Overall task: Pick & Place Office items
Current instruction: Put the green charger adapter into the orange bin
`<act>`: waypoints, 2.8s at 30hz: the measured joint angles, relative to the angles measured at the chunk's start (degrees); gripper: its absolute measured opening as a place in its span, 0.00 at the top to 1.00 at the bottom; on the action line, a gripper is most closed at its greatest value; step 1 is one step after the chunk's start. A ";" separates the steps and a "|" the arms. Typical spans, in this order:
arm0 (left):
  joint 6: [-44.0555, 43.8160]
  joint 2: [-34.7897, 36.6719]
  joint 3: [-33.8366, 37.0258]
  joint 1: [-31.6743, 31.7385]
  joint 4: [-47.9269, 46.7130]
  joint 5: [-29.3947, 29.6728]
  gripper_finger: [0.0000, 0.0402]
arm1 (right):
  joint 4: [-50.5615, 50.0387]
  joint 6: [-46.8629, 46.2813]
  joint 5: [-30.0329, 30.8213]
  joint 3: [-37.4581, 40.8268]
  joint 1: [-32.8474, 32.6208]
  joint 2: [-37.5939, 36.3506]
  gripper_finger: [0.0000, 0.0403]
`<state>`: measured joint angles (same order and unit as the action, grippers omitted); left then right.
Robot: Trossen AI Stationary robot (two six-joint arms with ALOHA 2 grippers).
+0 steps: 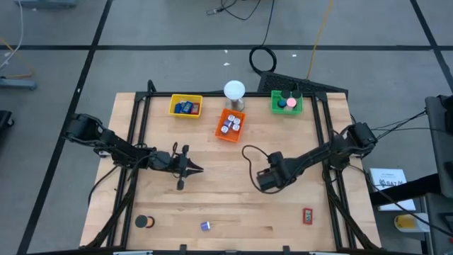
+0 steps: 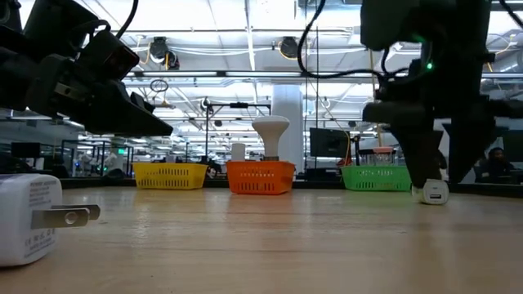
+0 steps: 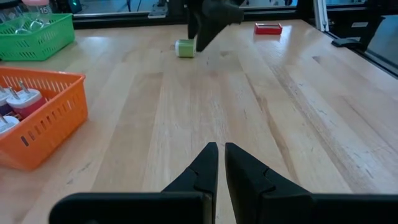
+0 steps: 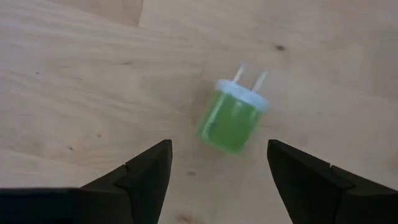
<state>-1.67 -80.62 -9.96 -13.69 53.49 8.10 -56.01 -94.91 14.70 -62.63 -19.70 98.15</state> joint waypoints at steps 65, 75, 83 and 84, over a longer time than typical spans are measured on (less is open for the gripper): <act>-10.51 0.02 0.00 0.76 -1.07 -0.63 0.60 | 23.05 79.74 -0.17 11.43 11.32 -5.39 0.38; -10.45 0.02 0.00 0.76 -1.03 -0.63 0.60 | 24.91 78.73 0.04 11.78 9.76 -5.33 0.65; -9.88 0.02 0.00 1.47 -1.04 -0.57 0.60 | 12.87 71.27 -3.47 -0.59 9.46 -5.46 0.66; -9.88 0.02 0.00 1.61 -1.11 -0.57 0.60 | 8.87 69.82 -4.08 -3.84 9.50 -4.29 0.66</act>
<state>-11.55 -80.60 -9.96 -12.08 52.39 7.53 -47.14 -25.09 10.62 -66.47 -10.20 93.86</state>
